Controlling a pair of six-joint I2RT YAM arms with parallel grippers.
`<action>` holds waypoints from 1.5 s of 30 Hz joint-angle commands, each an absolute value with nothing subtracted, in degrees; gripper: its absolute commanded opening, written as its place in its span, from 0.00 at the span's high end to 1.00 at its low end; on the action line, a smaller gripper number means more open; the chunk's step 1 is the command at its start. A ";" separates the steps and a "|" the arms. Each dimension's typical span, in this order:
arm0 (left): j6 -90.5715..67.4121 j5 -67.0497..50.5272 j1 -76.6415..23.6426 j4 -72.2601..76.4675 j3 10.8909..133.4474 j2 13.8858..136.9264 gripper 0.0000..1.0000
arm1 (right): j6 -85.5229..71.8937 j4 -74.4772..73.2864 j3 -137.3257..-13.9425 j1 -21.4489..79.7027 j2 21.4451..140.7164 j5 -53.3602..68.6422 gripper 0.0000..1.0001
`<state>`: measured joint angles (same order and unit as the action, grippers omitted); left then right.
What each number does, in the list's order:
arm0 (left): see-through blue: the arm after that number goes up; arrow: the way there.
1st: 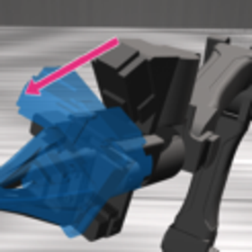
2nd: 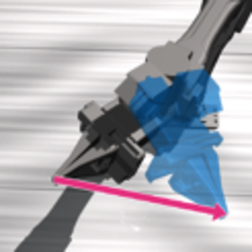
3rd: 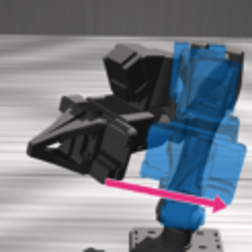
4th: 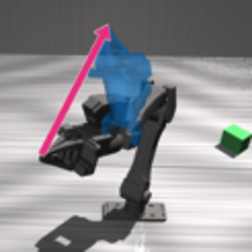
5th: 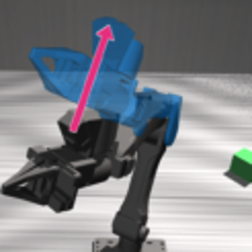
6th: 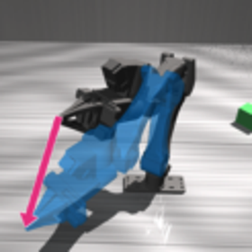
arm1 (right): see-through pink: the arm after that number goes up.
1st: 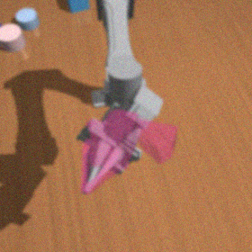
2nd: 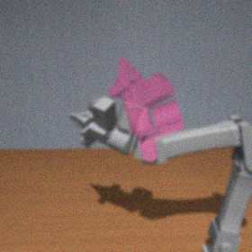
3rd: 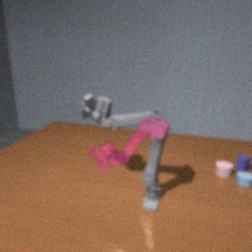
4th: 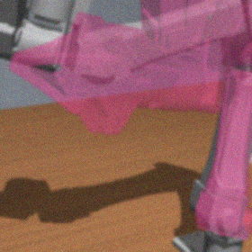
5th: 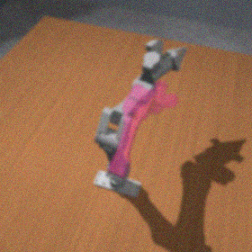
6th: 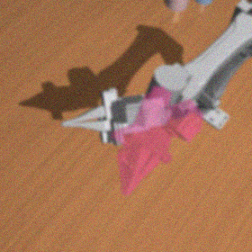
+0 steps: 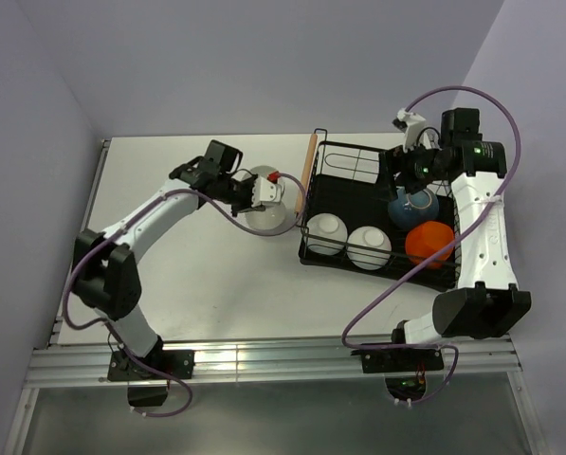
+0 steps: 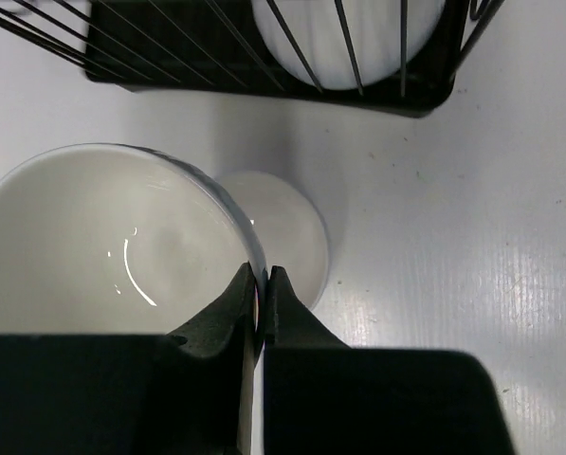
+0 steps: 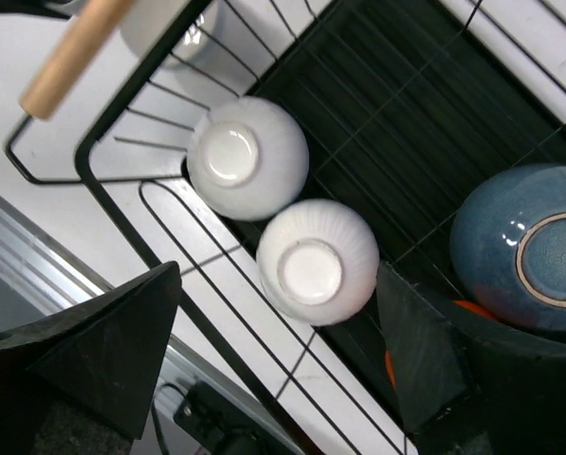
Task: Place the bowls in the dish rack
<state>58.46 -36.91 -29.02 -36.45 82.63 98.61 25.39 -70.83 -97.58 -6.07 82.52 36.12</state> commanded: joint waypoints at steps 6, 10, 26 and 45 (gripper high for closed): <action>54.33 -37.36 -29.27 -27.87 79.02 81.42 1.00 | 11.79 -59.87 -99.40 -6.68 76.82 41.48 0.00; 47.74 -37.09 -29.79 -22.07 77.43 74.89 1.00 | 3.90 -55.38 -100.11 -6.77 76.82 43.07 0.00; 28.66 -34.89 -44.73 -1.33 82.09 76.01 1.00 | -30.32 -27.07 -89.03 -5.72 64.86 53.34 0.00; 22.94 -32.61 -52.03 9.23 85.16 84.55 1.00 | -30.41 -34.63 -80.16 1.67 64.60 48.78 0.00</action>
<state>23.75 -32.77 -51.24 1.34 81.06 85.14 -31.59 -33.74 -80.79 0.86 64.31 50.15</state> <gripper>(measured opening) 0.071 0.997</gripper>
